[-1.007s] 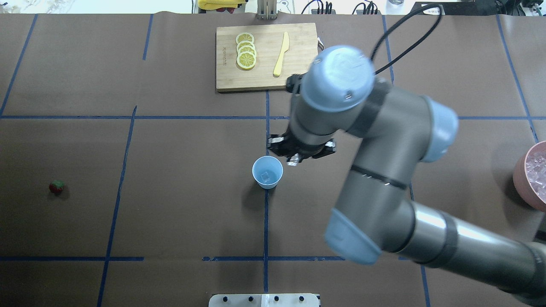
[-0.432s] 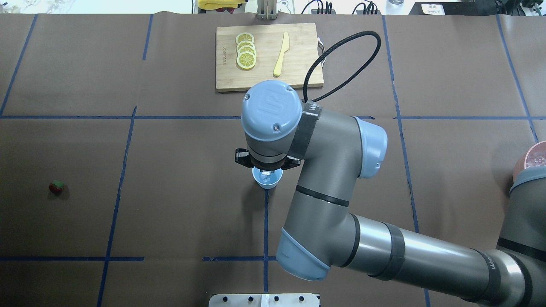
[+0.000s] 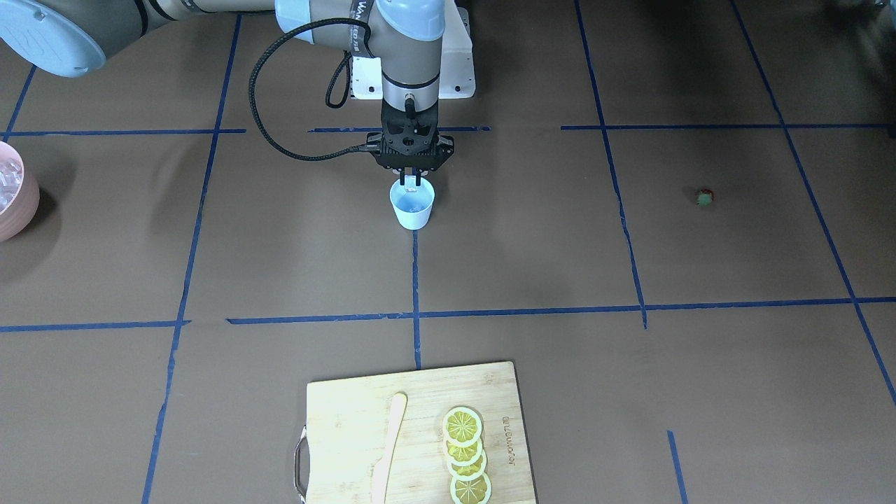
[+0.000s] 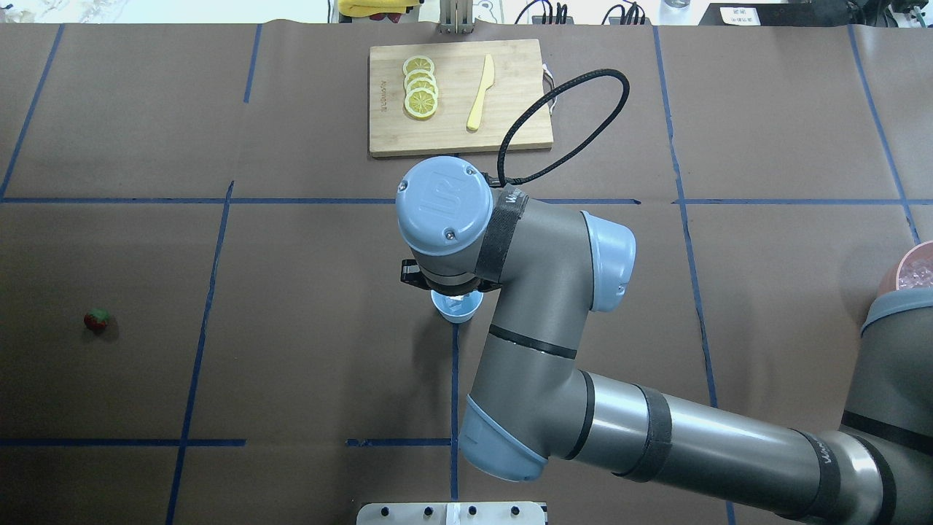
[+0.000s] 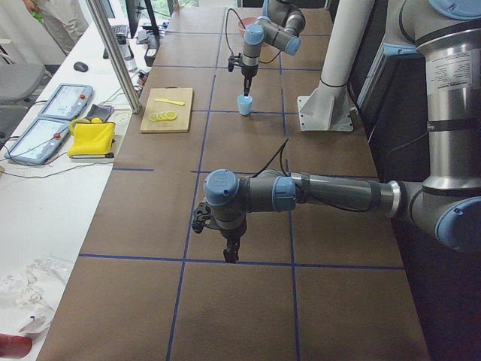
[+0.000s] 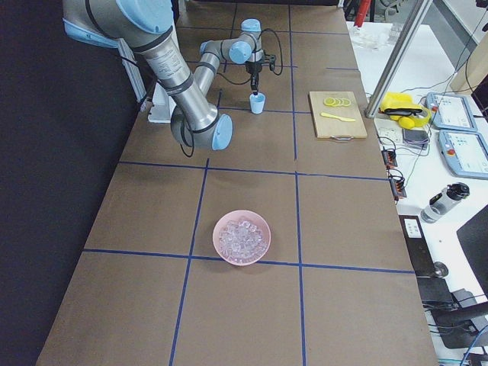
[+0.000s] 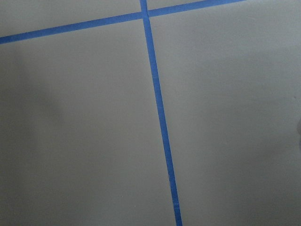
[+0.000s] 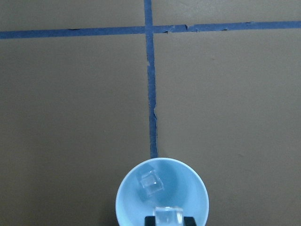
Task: Put ice and strawberries in cup
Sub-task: 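Open the right gripper to drop the ice cube into the cup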
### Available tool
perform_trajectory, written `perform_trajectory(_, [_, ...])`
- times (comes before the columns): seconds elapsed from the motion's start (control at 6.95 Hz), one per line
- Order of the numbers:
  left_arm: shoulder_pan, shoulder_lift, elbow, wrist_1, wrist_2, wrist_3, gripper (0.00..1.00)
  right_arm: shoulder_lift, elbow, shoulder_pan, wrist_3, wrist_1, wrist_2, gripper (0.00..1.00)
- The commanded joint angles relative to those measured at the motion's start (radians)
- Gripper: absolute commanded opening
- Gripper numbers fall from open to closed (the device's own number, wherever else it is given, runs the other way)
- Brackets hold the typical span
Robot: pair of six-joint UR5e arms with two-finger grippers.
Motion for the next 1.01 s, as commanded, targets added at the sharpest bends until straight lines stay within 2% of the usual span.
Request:
perform_trajectory(0.0, [0.000, 0.000, 0.000, -0.003, 0.000, 0.000, 1.00, -0.003, -0.003, -0.020, -0.003, 0.000, -0.042, 0.98])
perform_trajectory(0.43, [0.000, 0.000, 0.000, -0.003, 0.000, 0.000, 1.00, -0.001, 0.015, -0.009, -0.014, 0.000, -0.034, 0.98])
perform_trajectory(0.58, [0.000, 0.000, 0.000, -0.002, 0.000, 0.000, 1.00, -0.013, 0.034, 0.035, -0.025, -0.001, 0.011, 0.98])
perform_trajectory(0.72, [0.000, 0.000, 0.001, 0.000, 0.000, 0.000, 1.00, -0.076, 0.096, 0.089, -0.087, -0.004, 0.080, 0.98])
perform_trajectory(0.86, [0.000, 0.000, 0.000, 0.001, 0.000, 0.000, 1.00, -0.178, 0.198, 0.132, -0.164, -0.003, 0.099, 0.98])
